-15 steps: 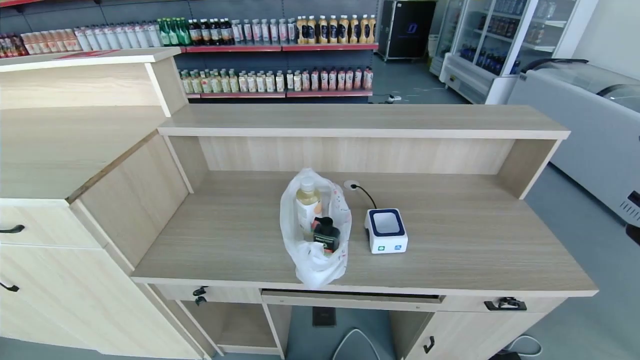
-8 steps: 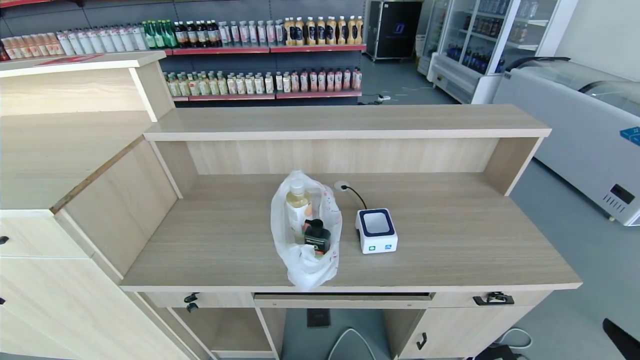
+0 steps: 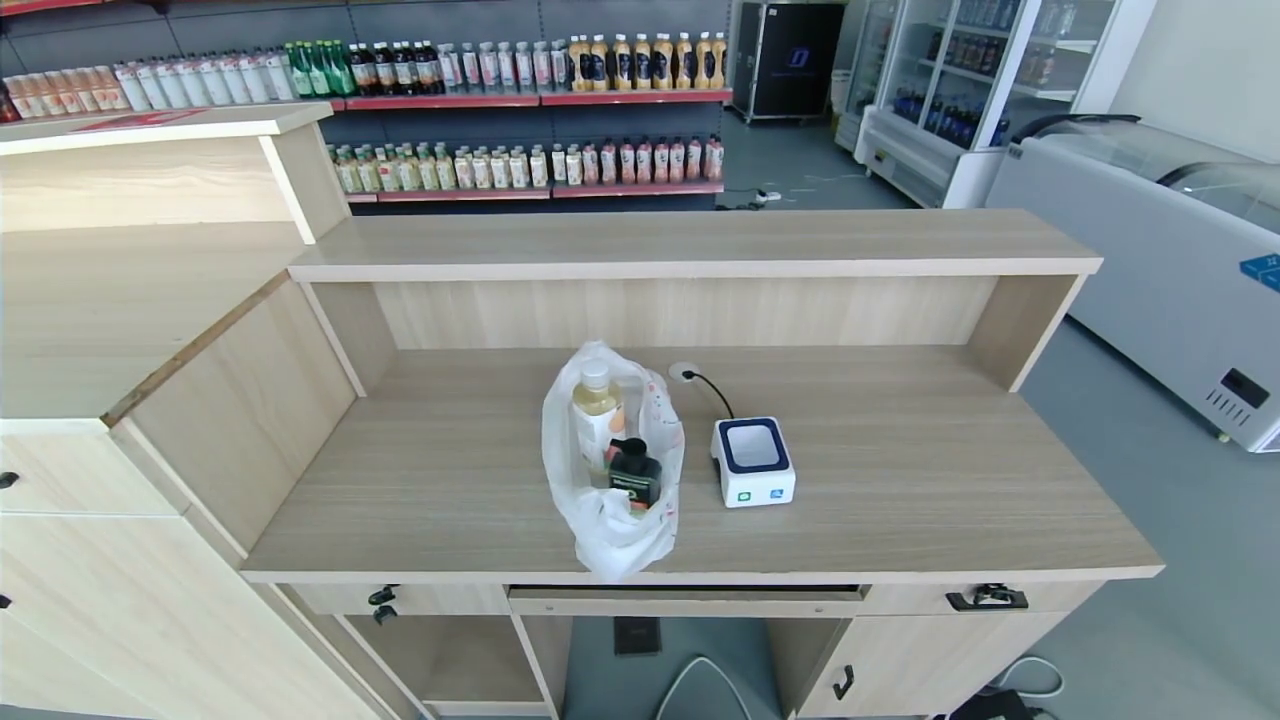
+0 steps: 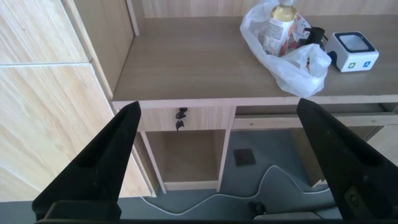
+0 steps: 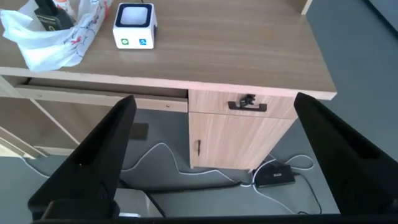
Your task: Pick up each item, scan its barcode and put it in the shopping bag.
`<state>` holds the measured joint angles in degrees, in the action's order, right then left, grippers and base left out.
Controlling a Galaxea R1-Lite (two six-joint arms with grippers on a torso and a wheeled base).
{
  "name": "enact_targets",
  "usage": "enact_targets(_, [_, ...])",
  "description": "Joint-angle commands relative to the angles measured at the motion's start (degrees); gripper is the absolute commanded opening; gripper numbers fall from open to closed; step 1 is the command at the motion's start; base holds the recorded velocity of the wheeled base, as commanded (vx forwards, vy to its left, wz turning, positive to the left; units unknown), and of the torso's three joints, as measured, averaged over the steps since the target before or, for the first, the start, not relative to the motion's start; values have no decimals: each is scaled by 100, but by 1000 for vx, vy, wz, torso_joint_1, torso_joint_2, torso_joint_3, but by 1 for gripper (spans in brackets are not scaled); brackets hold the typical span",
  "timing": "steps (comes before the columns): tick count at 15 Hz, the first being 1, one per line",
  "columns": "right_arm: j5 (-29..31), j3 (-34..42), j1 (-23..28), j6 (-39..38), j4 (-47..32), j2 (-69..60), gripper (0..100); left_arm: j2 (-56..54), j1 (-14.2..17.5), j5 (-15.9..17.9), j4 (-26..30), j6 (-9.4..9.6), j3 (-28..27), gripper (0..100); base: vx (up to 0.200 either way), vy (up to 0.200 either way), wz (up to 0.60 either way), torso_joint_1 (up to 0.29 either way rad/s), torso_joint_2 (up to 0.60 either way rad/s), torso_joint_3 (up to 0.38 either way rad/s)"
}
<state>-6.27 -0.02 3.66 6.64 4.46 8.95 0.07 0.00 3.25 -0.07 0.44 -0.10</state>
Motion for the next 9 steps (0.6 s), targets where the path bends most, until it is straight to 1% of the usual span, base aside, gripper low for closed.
enact_targets(1, [205,2,-339,-128,-253,-657,100,1,0,0,-1,0,1,100,0,0,0,0,0,0])
enact_targets(5, [381,2,-392,-410,-332,-886,100,1,0,0,-1,0,1,100,0,0,0,0,0,0])
enact_targets(9, [381,2,-383,-427,-341,-886,100,1,0,0,-1,0,1,100,0,0,0,0,0,0])
